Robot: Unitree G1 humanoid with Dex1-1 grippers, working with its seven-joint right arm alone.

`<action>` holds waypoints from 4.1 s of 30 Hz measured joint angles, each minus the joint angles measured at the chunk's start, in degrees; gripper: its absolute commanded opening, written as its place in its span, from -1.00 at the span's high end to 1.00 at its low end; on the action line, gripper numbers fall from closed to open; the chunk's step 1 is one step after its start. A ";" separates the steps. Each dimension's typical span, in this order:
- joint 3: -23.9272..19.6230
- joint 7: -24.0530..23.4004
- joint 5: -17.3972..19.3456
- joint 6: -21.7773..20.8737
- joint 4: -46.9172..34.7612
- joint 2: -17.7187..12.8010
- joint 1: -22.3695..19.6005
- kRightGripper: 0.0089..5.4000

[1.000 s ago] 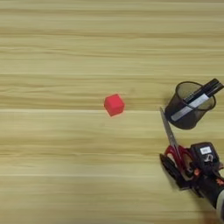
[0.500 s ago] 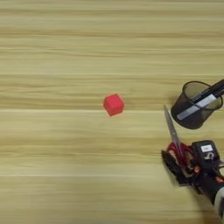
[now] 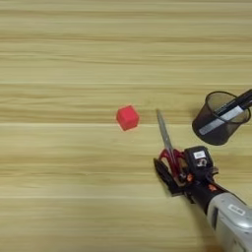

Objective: Move the objects on the table

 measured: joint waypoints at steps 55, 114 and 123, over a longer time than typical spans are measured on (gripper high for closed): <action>6.66 -2.50 -7.88 -11.27 5.20 2.98 -2.44 -0.99; 6.43 1.71 -7.86 -35.23 38.41 9.28 -24.94 -0.99; 6.30 2.31 -7.87 -35.25 38.91 9.62 -25.00 -0.81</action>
